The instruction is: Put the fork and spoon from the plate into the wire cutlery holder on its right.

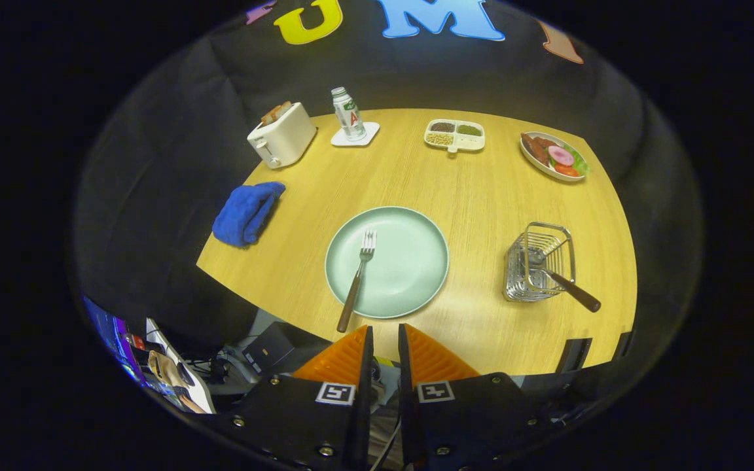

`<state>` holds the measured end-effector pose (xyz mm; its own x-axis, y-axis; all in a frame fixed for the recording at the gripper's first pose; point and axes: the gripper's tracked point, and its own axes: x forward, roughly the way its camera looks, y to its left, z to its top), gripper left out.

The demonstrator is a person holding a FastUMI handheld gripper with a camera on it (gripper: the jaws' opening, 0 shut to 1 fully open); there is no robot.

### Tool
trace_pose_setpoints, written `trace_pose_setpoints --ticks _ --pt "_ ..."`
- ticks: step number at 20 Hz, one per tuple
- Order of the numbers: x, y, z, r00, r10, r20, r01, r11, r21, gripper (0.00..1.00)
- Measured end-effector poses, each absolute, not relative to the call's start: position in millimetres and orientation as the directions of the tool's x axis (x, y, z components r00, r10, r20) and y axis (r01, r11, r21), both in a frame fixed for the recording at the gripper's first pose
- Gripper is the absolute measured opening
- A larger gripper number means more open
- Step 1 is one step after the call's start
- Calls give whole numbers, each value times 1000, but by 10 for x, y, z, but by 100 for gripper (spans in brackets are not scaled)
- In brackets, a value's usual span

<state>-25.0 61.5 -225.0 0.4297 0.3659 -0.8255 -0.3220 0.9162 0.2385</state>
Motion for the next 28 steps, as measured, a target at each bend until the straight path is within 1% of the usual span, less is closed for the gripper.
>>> trace_pose_setpoints --ticks 5,8,12,17,23,28 --pt "-290 945 -2539 380 381 -843 -345 904 253 21" --pt "-311 1066 -2785 356 368 -859 -349 905 243 21" --pt "-342 1215 -3072 321 349 -881 -324 914 244 21" --pt "-304 1311 -3316 301 310 -902 -294 930 222 21" --pt "-240 1458 -3426 262 297 -918 -243 941 236 21" --pt "-186 1518 -3496 234 290 -928 -223 945 239 21"
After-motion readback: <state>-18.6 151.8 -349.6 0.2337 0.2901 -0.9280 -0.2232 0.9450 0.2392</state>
